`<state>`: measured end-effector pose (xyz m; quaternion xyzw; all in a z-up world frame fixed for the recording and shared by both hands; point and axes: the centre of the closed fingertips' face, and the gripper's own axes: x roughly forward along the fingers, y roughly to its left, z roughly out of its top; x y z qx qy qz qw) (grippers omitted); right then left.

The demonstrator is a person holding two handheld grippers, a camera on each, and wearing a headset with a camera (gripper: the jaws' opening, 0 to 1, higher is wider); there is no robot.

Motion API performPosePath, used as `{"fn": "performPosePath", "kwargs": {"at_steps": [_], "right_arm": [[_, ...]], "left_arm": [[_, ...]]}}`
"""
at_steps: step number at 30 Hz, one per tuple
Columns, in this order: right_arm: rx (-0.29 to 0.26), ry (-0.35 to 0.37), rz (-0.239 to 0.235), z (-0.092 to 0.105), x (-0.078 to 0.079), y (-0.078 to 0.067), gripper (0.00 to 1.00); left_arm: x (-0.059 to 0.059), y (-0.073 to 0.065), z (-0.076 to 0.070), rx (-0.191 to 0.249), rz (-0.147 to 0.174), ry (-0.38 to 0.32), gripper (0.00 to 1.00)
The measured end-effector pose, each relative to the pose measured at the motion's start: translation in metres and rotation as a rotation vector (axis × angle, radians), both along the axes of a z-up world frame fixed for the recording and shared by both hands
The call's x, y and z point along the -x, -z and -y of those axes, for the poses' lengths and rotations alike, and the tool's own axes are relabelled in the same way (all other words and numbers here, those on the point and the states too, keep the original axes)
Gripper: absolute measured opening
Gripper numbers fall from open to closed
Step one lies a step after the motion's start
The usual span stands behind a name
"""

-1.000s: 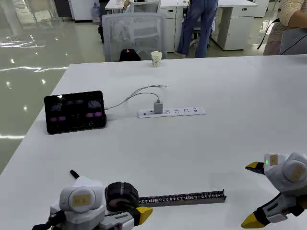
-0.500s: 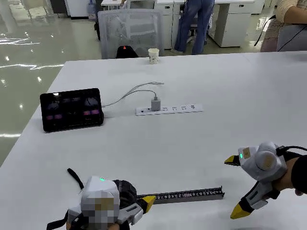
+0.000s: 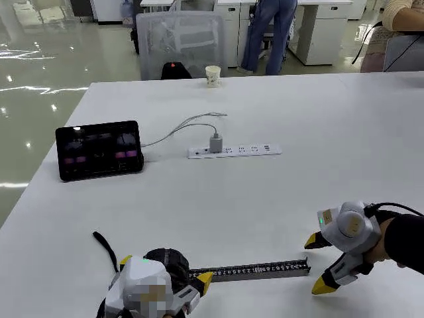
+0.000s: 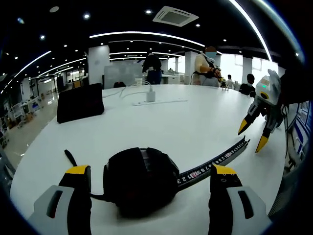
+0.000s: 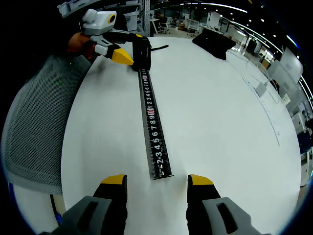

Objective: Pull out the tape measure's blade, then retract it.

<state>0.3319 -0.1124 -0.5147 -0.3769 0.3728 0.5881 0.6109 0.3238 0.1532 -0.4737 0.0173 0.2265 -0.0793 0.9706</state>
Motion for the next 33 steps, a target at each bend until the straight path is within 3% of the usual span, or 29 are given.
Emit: {"fn": "performPosePath", "kwargs": {"at_steps": [4,11,18,19,29,31,33], "right_arm": [[0.029,-0.026,0.004,-0.001,-0.001,0.003,0.32],[0.045,-0.080,0.016,-0.006,-0.003,0.004,0.22],[0.068,-0.120,-0.024,-0.006,0.002,0.006,0.14],[0.076,-0.150,-0.012,-0.007,0.001,0.006,0.13],[0.086,-0.115,-0.035,-0.007,-0.001,0.007,0.12],[0.090,-0.109,-0.037,-0.007,-0.001,0.007,0.12],[0.094,-0.107,-0.039,-0.007,-0.001,0.007,0.12]], "left_arm": [[-0.001,0.002,0.000,0.005,-0.006,-0.005,0.99],[-0.002,0.002,0.002,0.009,-0.010,-0.006,0.99],[-0.005,0.004,-0.002,0.026,-0.019,-0.047,0.97],[-0.006,0.005,-0.003,0.027,-0.021,-0.056,0.96],[-0.008,0.009,-0.015,0.051,-0.053,-0.123,0.74],[-0.006,0.011,-0.014,0.075,-0.083,-0.127,0.64],[-0.006,0.011,-0.016,0.068,-0.082,-0.128,0.63]]}}
